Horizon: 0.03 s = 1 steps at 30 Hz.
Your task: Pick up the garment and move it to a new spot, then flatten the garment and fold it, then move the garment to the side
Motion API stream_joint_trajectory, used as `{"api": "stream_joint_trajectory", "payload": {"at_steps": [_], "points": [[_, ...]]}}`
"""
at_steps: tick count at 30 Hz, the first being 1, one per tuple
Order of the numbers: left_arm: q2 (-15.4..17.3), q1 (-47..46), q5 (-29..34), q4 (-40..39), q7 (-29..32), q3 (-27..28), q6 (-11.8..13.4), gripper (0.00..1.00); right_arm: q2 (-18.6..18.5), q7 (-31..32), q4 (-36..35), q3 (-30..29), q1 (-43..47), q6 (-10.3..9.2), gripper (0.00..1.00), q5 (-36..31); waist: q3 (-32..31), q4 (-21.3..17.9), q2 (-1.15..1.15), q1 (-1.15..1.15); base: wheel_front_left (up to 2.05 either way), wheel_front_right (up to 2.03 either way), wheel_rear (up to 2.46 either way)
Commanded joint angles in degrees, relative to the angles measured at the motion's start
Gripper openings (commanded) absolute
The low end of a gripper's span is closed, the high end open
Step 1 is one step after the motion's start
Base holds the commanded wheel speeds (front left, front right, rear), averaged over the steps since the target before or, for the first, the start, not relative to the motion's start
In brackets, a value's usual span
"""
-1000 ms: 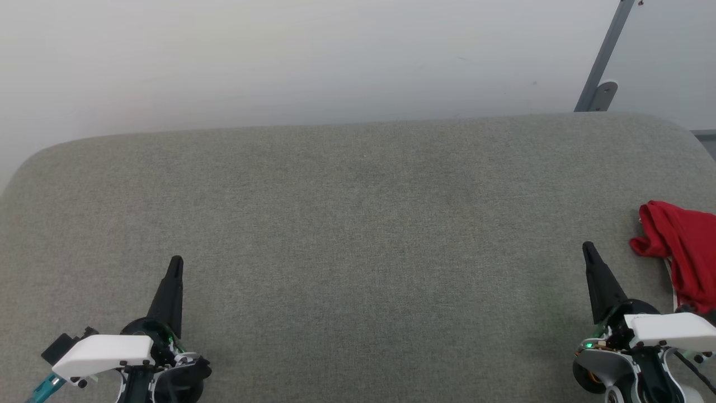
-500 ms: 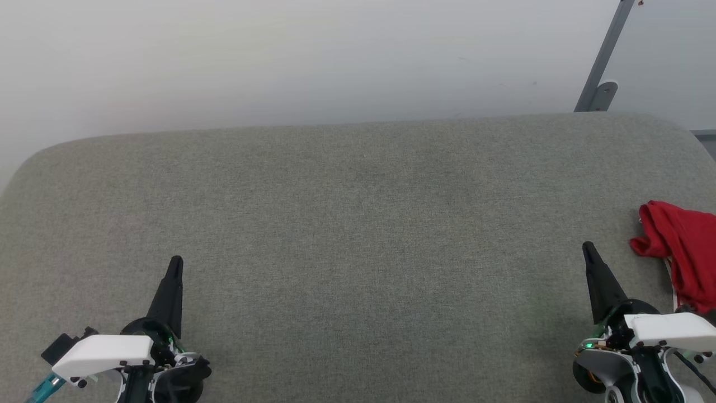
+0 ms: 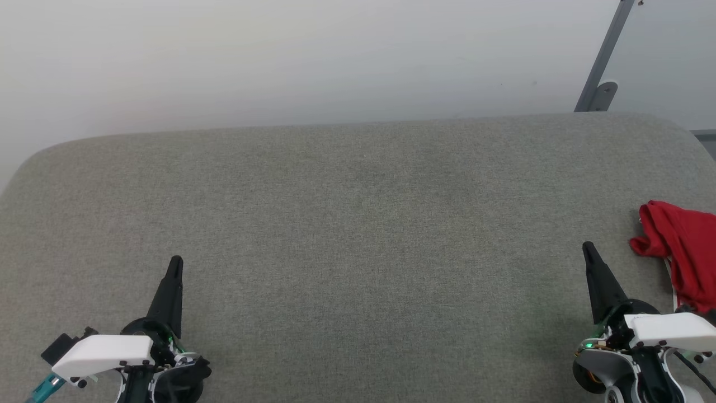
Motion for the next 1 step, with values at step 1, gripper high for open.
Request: {"api": "stream_joint_trajectory", "payload": {"at_steps": [1], "points": [[-0.08, -0.74, 0.23, 0.0, 0.22, 0.17, 0.12, 0.0, 0.09, 0.13, 0.09, 0.09, -0.28, 0.0, 0.0, 0.24, 0.0, 0.0, 0.0, 0.0, 0.0, 0.0, 0.0]]}}
